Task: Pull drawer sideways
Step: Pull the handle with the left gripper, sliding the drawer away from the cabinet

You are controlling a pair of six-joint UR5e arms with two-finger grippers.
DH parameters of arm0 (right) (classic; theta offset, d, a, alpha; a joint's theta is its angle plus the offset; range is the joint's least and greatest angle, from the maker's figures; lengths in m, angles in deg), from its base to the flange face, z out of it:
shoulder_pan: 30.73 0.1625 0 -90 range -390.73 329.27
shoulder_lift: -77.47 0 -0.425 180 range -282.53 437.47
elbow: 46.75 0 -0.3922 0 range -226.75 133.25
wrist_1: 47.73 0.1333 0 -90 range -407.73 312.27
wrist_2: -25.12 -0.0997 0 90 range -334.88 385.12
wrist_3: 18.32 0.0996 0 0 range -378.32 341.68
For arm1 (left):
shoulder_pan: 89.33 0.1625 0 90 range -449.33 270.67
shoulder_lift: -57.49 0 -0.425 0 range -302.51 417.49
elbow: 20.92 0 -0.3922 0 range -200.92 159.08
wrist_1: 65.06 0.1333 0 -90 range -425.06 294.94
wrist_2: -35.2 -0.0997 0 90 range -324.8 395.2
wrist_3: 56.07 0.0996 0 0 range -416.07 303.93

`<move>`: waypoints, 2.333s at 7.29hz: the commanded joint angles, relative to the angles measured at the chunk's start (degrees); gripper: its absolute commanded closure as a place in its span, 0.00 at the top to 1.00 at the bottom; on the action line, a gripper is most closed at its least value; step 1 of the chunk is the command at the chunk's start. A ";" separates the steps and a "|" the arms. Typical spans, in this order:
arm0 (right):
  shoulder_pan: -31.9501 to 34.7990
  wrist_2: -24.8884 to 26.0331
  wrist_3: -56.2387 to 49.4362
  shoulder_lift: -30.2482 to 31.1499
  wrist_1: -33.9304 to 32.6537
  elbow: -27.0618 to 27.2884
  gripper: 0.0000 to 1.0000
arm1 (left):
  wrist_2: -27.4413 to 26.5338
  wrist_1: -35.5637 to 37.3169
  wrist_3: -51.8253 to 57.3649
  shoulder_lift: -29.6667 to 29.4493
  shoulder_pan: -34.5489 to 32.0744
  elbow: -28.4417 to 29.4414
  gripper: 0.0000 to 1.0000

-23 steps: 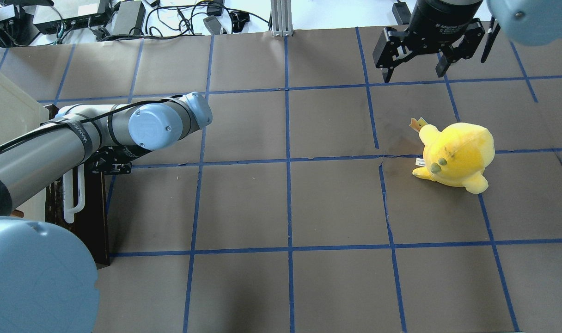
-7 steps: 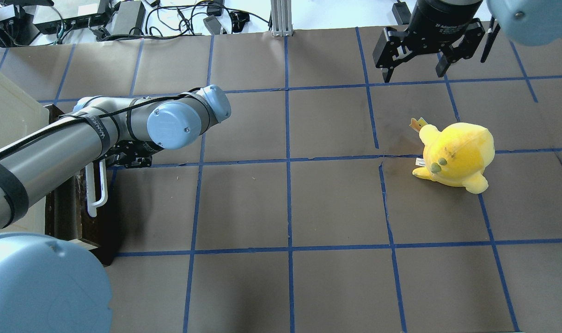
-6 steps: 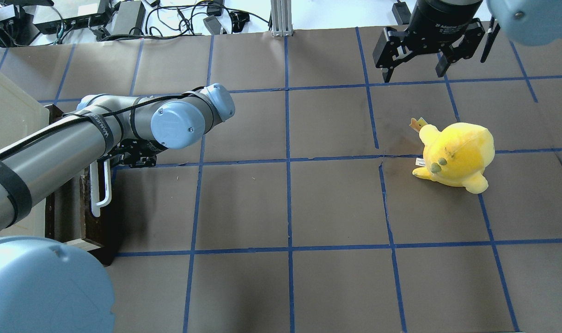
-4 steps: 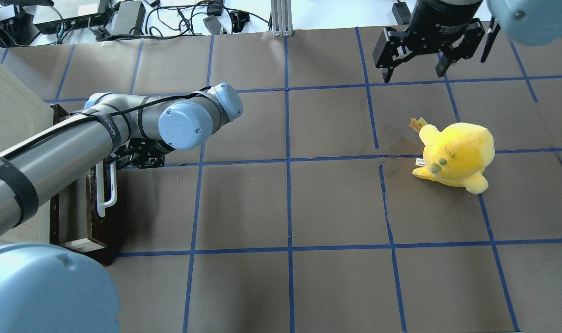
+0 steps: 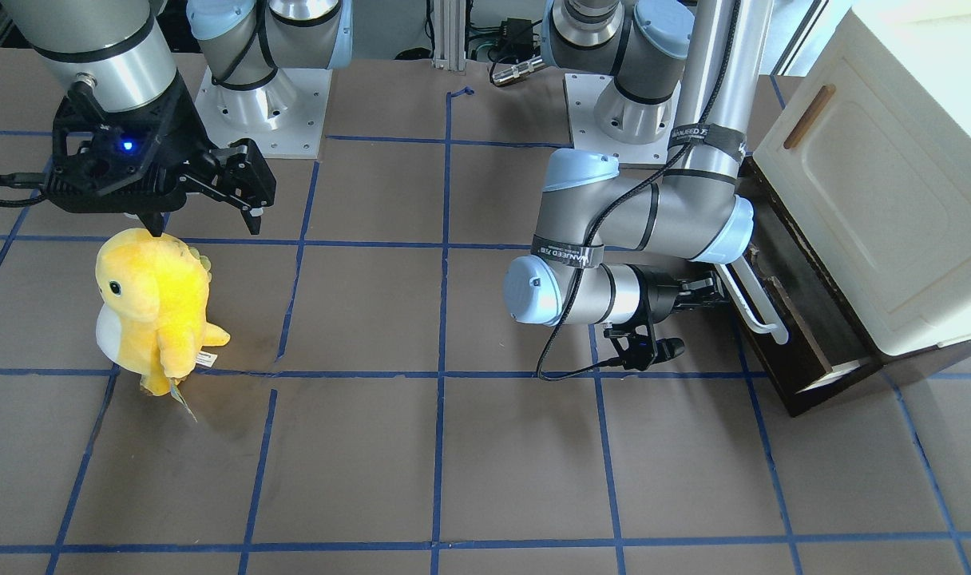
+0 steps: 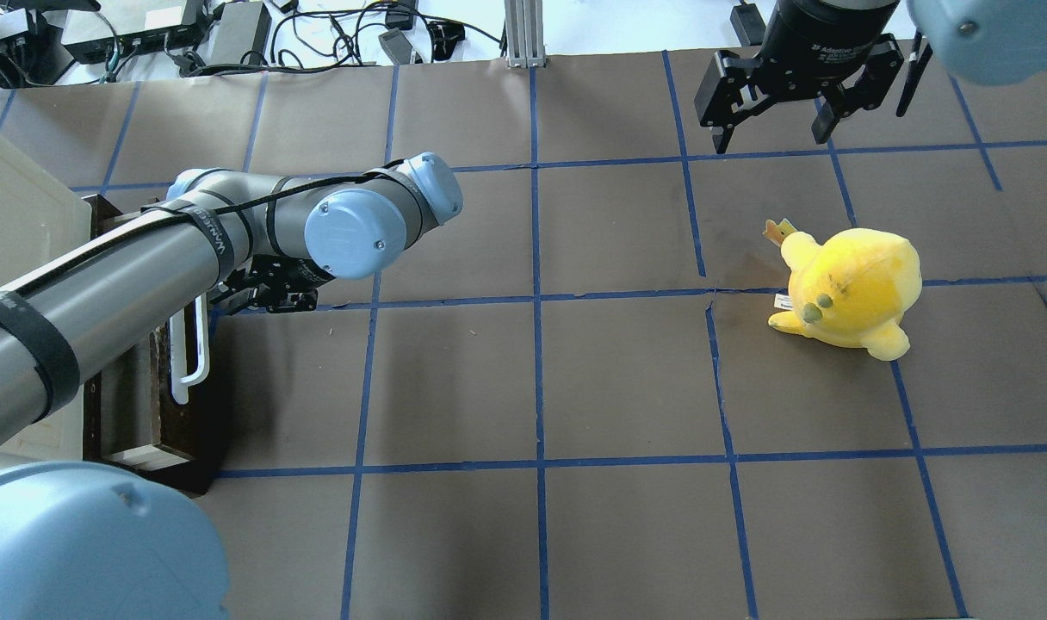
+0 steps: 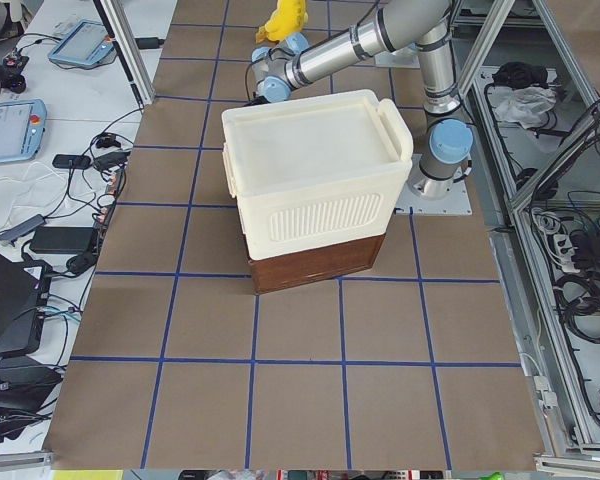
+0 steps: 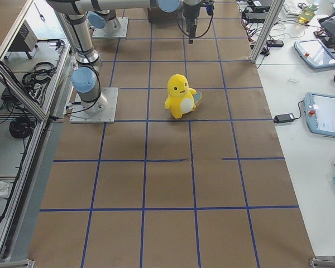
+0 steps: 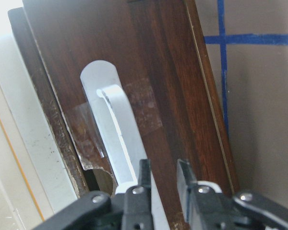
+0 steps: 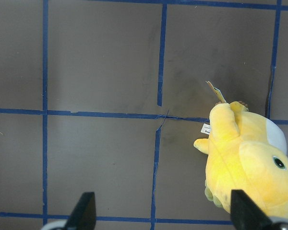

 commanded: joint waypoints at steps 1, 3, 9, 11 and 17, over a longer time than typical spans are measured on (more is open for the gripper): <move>0.00 0.00 0.04 0.00 0.00 0.00 1.00 | -0.77 0.02 1.90 0.45 -0.03 0.01 0.36; 0.00 0.00 0.04 0.00 0.00 0.00 1.00 | -0.77 0.11 4.99 0.55 -0.03 0.63 0.62; 0.00 0.00 0.04 0.00 0.00 0.00 1.00 | -1.91 0.11 2.53 0.36 1.82 -2.18 0.71; 0.00 0.00 0.04 0.00 0.00 0.00 1.00 | -2.70 0.11 2.45 0.36 1.91 -2.27 0.59; 0.00 0.00 0.04 0.00 0.00 0.00 1.00 | -2.70 0.11 2.44 0.36 2.26 -2.27 0.38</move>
